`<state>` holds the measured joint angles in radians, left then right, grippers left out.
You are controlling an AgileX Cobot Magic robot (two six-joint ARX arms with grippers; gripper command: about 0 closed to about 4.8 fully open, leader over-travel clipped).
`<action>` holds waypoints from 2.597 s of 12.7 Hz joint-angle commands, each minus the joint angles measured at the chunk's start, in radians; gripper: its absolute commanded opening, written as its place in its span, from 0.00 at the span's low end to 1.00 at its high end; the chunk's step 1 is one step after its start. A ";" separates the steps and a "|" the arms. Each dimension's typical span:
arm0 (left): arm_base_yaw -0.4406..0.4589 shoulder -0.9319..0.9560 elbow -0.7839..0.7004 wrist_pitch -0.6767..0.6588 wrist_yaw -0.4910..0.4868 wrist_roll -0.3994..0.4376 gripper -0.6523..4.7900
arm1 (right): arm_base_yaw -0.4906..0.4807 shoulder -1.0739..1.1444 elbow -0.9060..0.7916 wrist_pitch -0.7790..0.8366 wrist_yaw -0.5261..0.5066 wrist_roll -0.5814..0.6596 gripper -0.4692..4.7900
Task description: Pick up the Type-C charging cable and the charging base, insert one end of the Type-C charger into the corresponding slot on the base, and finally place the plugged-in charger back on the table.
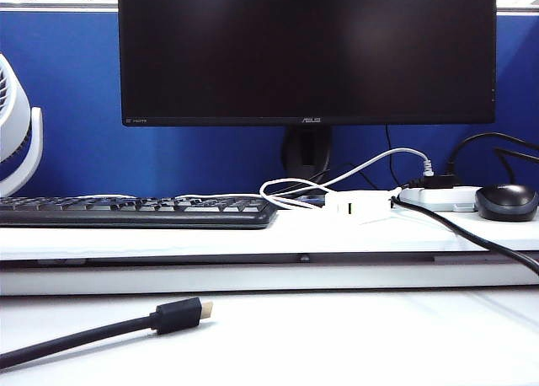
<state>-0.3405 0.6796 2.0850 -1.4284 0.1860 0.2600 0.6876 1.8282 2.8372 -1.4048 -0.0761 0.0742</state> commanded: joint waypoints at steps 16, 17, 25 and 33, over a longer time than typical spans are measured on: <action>-0.001 -0.255 -1.571 1.308 -0.024 -0.252 0.11 | 0.137 -0.577 -0.726 0.203 0.320 0.021 0.08; -0.001 -0.247 -1.609 1.333 -0.037 -0.264 0.11 | 0.137 -0.609 -0.800 0.263 0.315 0.016 0.08; -0.001 -0.205 -1.928 1.611 -0.104 -0.294 0.11 | 0.133 -1.002 -1.977 1.237 0.259 -0.079 0.08; -0.001 -0.206 -1.978 1.512 -0.096 -0.260 0.11 | -0.005 -0.996 -2.490 1.509 0.310 0.003 0.08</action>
<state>-0.3408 0.4744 0.1032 0.0776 0.0856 -0.0006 0.6983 0.8349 0.3542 0.0647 0.2249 0.0711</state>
